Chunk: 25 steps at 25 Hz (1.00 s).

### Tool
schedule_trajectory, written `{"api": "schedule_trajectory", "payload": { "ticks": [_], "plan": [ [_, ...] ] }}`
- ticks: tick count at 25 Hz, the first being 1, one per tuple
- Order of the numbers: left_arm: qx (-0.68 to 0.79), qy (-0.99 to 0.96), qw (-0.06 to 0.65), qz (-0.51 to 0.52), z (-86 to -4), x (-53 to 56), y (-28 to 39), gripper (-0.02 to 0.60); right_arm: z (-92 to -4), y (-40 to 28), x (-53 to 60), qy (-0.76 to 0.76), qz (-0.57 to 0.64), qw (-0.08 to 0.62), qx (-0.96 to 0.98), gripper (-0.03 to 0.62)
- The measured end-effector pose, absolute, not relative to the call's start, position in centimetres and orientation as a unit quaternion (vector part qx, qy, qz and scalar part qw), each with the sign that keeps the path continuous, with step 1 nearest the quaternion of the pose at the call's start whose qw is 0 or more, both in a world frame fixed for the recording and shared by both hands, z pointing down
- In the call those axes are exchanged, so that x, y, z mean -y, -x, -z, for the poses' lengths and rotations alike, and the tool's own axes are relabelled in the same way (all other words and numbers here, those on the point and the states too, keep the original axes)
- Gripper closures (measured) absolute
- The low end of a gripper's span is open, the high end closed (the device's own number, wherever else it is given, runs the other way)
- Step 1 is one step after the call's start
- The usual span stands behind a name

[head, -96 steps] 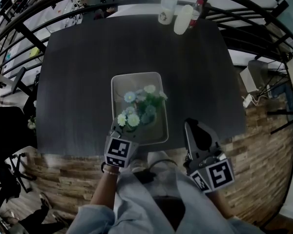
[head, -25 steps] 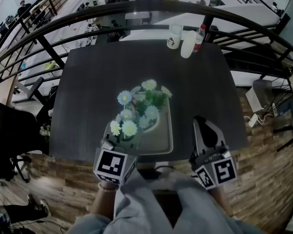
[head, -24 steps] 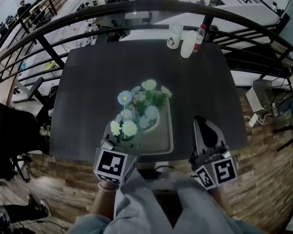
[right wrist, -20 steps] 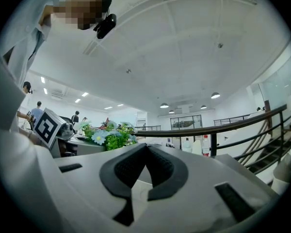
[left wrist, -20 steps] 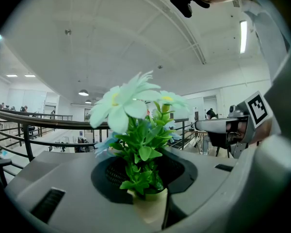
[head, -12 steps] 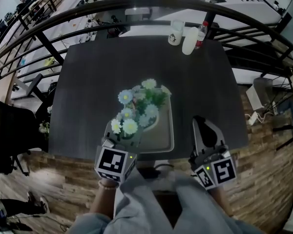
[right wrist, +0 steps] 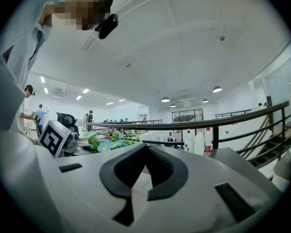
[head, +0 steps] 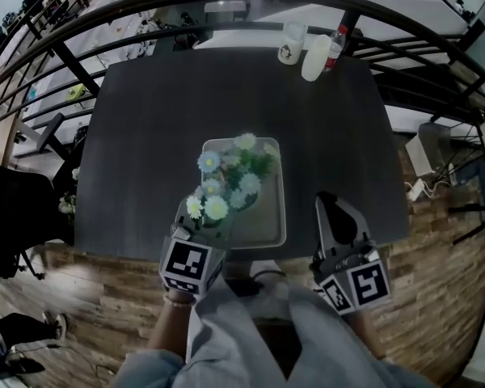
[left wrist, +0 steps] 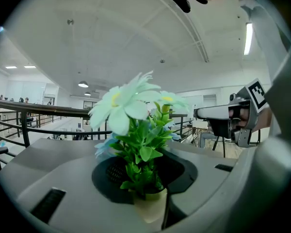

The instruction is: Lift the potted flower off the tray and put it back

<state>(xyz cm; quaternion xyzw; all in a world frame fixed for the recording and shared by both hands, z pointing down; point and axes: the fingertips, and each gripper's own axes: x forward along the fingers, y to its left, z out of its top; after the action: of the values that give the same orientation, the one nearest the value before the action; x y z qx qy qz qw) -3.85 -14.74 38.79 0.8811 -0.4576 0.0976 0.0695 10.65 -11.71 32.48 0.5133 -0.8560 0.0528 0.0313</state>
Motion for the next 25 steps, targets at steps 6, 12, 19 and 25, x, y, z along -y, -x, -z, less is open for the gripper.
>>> {"api": "schedule_trajectory", "payload": {
  "ticks": [6,12,19,25],
  "plan": [
    [0.455,-0.880,0.082,-0.110,-41.2,15.1,3.6,0.459,-33.2,-10.6,11.5,-0.511,-0.061,0.044,0.857,0.591],
    [0.453,-0.878,0.091,-0.127,-43.9,15.2,3.4,0.460,-33.7,-10.8,11.3,-0.511,-0.064,0.056,0.855,0.591],
    [0.447,-0.876,0.105,-0.148,-46.5,15.5,3.0,0.462,-34.7,-11.0,11.2,-0.510,-0.072,0.075,0.854,0.591],
    [0.441,-0.876,0.113,-0.158,-48.2,15.8,2.9,0.462,-35.1,-11.4,11.0,-0.516,-0.074,0.085,0.849,0.591]
  ]
}}
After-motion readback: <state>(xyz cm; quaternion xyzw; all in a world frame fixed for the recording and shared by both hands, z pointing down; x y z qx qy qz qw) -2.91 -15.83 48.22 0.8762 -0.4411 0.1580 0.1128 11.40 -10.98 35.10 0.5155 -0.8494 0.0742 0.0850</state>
